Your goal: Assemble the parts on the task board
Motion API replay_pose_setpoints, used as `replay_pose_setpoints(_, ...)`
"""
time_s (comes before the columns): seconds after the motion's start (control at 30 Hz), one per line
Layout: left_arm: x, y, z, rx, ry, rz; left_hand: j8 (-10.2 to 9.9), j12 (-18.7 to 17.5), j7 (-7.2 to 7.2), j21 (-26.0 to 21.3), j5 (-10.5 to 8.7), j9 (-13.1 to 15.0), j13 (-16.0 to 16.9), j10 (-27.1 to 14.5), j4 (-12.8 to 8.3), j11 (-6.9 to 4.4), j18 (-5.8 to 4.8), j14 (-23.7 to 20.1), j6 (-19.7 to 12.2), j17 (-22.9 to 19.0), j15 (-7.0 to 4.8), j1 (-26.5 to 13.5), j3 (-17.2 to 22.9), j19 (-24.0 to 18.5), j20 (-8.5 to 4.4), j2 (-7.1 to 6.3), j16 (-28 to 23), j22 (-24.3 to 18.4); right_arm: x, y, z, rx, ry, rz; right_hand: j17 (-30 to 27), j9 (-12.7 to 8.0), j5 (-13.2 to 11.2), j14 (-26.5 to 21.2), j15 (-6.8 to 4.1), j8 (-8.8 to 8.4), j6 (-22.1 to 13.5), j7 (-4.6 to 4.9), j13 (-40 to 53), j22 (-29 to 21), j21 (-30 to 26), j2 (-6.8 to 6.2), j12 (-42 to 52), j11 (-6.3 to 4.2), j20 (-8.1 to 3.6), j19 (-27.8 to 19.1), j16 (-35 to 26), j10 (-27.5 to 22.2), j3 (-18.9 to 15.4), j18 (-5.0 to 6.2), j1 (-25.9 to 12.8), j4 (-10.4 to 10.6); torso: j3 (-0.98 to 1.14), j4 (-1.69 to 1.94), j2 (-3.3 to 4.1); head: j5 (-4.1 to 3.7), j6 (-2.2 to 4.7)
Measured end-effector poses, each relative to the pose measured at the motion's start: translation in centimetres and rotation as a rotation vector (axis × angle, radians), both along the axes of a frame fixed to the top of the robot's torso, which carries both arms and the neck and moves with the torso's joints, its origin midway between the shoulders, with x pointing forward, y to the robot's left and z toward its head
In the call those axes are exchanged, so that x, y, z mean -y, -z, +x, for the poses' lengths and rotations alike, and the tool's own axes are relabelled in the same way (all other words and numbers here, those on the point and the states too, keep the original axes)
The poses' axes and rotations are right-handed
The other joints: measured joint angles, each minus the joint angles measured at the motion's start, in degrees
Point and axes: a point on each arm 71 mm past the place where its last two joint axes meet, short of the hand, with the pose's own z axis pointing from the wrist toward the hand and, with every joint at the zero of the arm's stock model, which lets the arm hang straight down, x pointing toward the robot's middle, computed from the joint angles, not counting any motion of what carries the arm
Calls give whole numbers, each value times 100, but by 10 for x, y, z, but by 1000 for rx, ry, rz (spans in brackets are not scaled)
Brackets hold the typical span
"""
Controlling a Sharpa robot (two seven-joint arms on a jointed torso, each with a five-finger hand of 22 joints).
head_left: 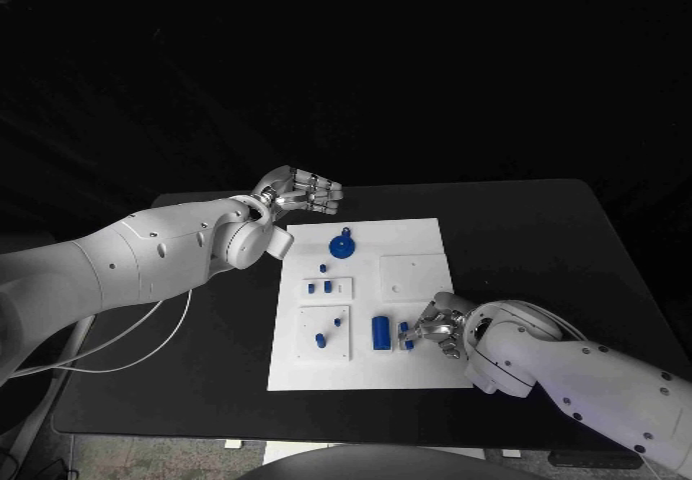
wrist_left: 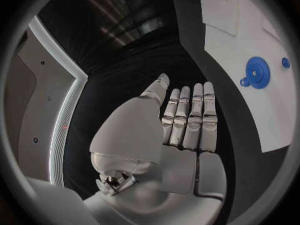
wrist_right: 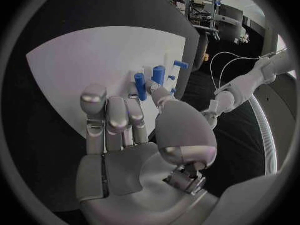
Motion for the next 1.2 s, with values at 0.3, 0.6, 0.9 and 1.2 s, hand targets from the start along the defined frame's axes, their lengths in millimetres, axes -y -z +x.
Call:
replay_pose_setpoints(0.3,0,0,0,-1,0,0,0,0,-15,0,31,0,0,0,20,0,0,-20,-15,0,20,-11,20,0,0,11,0,-3,0,2,2,-2,3,-2,0,-34,-261,0,0,8,21,-21,-5,-1,-23,-51,-4,0,0,0,0,1,-319,0,-52,155,4,-2,-1,2,-8)
replay_pose_setpoints(0.6,0,0,0,-3,1,1,0,0,-15,0,40,0,0,0,20,0,0,-42,-15,0,0,-21,20,0,0,21,0,-5,0,3,2,-3,-1,0,-1,-91,-312,0,1,19,21,-21,-16,-1,-23,16,-23,-1,1,0,0,1,-686,1,21,356,5,-4,-1,2,-15)
replay_pose_setpoints(0.9,0,0,0,-3,1,1,0,0,-15,0,40,0,0,0,20,0,0,-42,-15,0,0,-21,20,0,0,20,0,-4,-2,3,1,-6,-16,6,-1,-93,-312,0,1,18,21,-21,-16,-1,-23,-15,-23,-1,1,0,0,1,-636,0,49,305,4,-2,-1,10,-27)
replay_pose_setpoints(1.2,0,0,0,-4,1,1,0,0,-15,0,40,0,0,0,40,0,0,-41,-15,0,0,-21,40,0,0,21,0,-4,-3,3,0,-7,-24,9,-2,-96,-317,0,1,1,19,-19,-4,-2,-23,66,-23,0,1,-1,0,0,-232,0,119,12,2,2,-1,30,-39)
